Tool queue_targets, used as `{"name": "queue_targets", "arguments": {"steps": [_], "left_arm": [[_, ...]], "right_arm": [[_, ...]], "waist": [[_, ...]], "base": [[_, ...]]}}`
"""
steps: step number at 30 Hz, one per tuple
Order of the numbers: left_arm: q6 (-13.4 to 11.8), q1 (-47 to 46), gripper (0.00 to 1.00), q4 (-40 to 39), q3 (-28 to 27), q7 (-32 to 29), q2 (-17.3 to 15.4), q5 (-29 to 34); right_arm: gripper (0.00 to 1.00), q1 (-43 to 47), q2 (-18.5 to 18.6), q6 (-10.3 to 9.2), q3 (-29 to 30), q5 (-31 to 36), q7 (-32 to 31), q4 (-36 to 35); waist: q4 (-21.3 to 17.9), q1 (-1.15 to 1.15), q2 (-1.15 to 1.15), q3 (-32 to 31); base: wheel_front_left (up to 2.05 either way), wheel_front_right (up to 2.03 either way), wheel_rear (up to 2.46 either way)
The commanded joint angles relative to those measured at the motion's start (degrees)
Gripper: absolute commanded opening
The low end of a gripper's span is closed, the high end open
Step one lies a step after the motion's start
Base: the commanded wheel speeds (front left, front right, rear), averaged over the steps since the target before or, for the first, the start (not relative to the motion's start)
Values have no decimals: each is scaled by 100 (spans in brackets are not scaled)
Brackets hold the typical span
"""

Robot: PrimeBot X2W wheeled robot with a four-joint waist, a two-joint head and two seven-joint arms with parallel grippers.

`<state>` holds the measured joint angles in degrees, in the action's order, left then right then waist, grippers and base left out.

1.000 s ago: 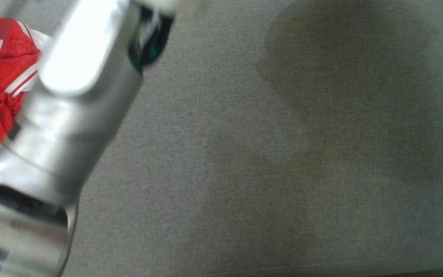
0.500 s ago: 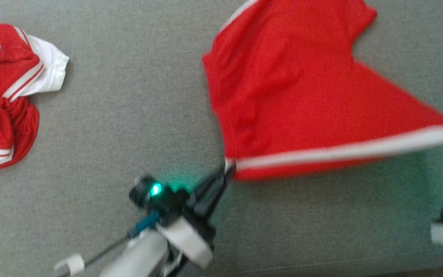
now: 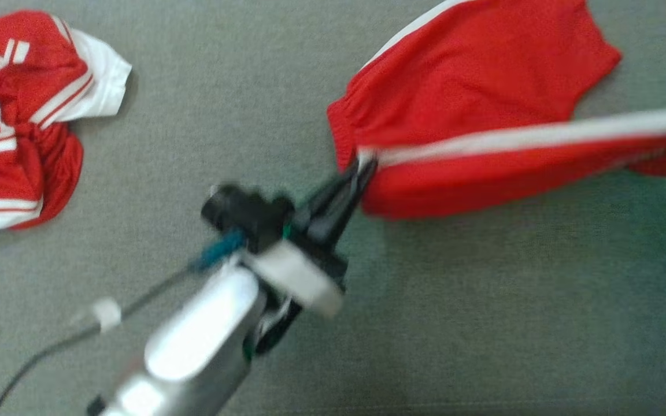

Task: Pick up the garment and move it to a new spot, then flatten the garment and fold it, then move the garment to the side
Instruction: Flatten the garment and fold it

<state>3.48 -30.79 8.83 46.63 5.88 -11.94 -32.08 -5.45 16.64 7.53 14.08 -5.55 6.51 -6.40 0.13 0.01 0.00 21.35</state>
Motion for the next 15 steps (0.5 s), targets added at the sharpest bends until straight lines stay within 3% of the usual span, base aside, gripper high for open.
{"name": "queue_targets", "arguments": {"steps": [1,10,15], "left_arm": [[-36,-319,0,-73,-257,-95,37,-86],[-86,-1384,0,762,-685,-371,448,-418],[-41,-1658,0,1048,-774,-327,540,-515]], "right_arm": [[0,-268,290,-4,-169,-38,-32,-21],[0,-2534,1026,-4,-1173,-175,-150,1742],[0,-3526,1179,-4,-1725,-224,58,2770]], "waist": [[170,-1,0,280],[372,-1,0,914],[445,-1,0,1116]], "base": [[0,0,0],[0,0,0],[0,0,0]]}}
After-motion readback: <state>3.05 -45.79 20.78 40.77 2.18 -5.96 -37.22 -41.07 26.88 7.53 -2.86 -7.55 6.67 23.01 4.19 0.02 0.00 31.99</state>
